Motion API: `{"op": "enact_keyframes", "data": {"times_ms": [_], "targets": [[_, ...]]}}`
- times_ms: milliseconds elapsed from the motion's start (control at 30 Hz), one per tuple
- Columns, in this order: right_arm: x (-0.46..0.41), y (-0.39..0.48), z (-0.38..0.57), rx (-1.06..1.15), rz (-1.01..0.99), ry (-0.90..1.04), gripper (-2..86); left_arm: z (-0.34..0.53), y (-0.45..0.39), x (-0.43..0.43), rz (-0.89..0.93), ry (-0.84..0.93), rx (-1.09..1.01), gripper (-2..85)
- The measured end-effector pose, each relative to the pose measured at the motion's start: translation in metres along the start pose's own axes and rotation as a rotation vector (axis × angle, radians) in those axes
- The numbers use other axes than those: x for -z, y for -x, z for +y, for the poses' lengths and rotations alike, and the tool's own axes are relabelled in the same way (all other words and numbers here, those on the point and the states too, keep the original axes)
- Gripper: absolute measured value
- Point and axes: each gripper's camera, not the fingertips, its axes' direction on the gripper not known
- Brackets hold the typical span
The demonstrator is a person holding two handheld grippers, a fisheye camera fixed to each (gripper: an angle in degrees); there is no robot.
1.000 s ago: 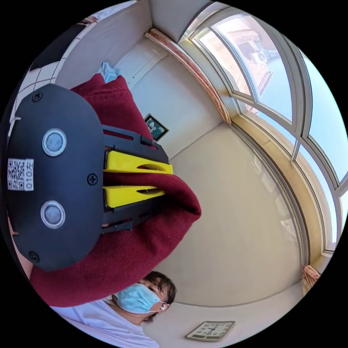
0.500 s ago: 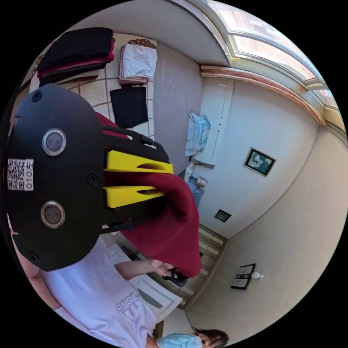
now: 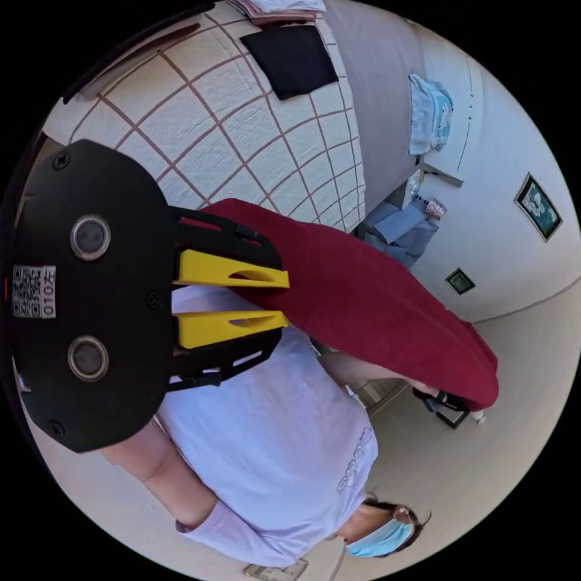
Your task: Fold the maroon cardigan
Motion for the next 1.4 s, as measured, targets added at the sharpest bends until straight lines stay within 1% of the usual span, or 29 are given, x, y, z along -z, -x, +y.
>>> {"op": "enact_keyframes", "data": {"times_ms": [67,133,167,200,267,300,333,367,400,433,467,500,533,567,667,700,767,833,900,1000,1033,1100,1133,1200,1267,1300,1333,1367,1400], "targets": [[0.008,-0.012,0.002,0.031,-0.137,-0.076,3.7,0.011,-0.018,0.009,0.014,-0.053,-0.046,3.4],[0.012,-0.019,0.003,0.045,-0.209,-0.126,3.7,0.023,-0.06,0.031,-0.113,-0.123,-0.122,3.6],[0.013,-0.025,0.004,0.039,-0.242,-0.143,3.7,0.027,-0.072,0.037,-0.144,-0.143,-0.142,3.7],[0.012,-0.028,0.003,0.034,-0.254,-0.149,3.7,0.039,-0.097,0.05,-0.183,-0.202,-0.186,3.7],[0.007,-0.036,0.002,0.01,-0.28,-0.179,3.8,0.066,-0.131,0.068,-0.195,-0.319,-0.242,3.7],[0.006,-0.037,0.001,0.008,-0.293,-0.191,3.8,0.089,-0.15,0.076,-0.227,-0.403,-0.237,3.9],[0.001,-0.036,-0.001,0.024,-0.347,-0.218,3.8,0.11,-0.165,0.082,-0.325,-0.496,-0.156,5.3],[-0.006,-0.031,-0.006,0.065,-0.426,-0.234,3.8,0.118,-0.172,0.084,-0.399,-0.539,-0.096,6.0],[-0.011,-0.027,-0.008,0.092,-0.466,-0.233,3.8,0.124,-0.189,0.085,-0.548,-0.603,-0.004,7.7],[-0.024,-0.015,-0.015,0.158,-0.546,-0.208,3.8,0.117,-0.209,0.079,-0.661,-0.609,0.0,9.0],[-0.04,0.001,-0.022,0.226,-0.613,-0.158,3.8,0.11,-0.219,0.075,-0.71,-0.601,-0.017,9.6],[-0.048,0.01,-0.025,0.263,-0.641,-0.129,3.8,0.092,-0.235,0.065,-0.802,-0.58,-0.052,10.7],[-0.062,0.031,-0.03,0.346,-0.69,-0.072,3.7,0.073,-0.246,0.054,-0.871,-0.55,-0.079,11.7],[-0.073,0.051,-0.033,0.428,-0.735,-0.029,3.7,0.063,-0.25,0.048,-0.892,-0.531,-0.098,12.3],[-0.082,0.086,-0.039,0.546,-0.857,-0.013,3.6,0.022,-0.254,0.014,-0.914,-0.453,-0.158,14.7],[-0.082,0.089,-0.04,0.55,-0.879,-0.025,3.6,0.009,-0.249,-0.001,-0.92,-0.418,-0.152,15.2],[-0.083,0.093,-0.04,0.521,-0.922,-0.063,3.6,-0.006,-0.233,-0.025,-0.873,-0.335,-0.145,15.2],[-0.083,0.087,-0.039,0.481,-0.924,-0.069,3.5,-0.017,-0.214,-0.054,-0.723,-0.28,-0.148,13.3],[-0.08,0.076,-0.037,0.447,-0.911,-0.074,3.4,-0.018,-0.21,-0.065,-0.668,-0.297,-0.156,9.4],[-0.066,0.059,-0.031,0.389,-0.839,-0.087,3.1,-0.009,-0.212,-0.063,-0.648,-0.36,-0.143,4.7],[-0.06,0.053,-0.03,0.374,-0.798,-0.077,2.9,-0.005,-0.217,-0.059,-0.679,-0.391,-0.141,3.9],[-0.054,0.049,-0.027,0.363,-0.731,-0.044,2.6,-0.005,-0.227,-0.056,-0.763,-0.393,-0.139,3.3],[-0.05,0.047,-0.025,0.356,-0.691,-0.032,2.5,-0.01,-0.232,-0.057,-0.808,-0.358,-0.143,3.2],[-0.043,0.042,-0.024,0.336,-0.646,-0.037,2.2,-0.022,-0.24,-0.059,-0.842,-0.285,-0.178,3.5],[-0.037,0.031,-0.026,0.289,-0.565,-0.035,1.9,-0.035,-0.249,-0.064,-0.856,-0.202,-0.255,4.1],[-0.037,0.029,-0.027,0.273,-0.536,-0.026,1.8,-0.042,-0.254,-0.069,-0.85,-0.133,-0.324,4.5],[-0.039,0.025,-0.031,0.242,-0.462,0.011,1.7,-0.049,-0.257,-0.075,-0.846,-0.059,-0.388,4.7],[-0.044,0.025,-0.037,0.224,-0.391,0.059,1.7,-0.051,-0.258,-0.077,-0.858,-0.031,-0.41,4.7],[-0.047,0.025,-0.04,0.219,-0.363,0.079,1.7,-0.055,-0.256,-0.079,-0.893,0.003,-0.439,4.5]]}}
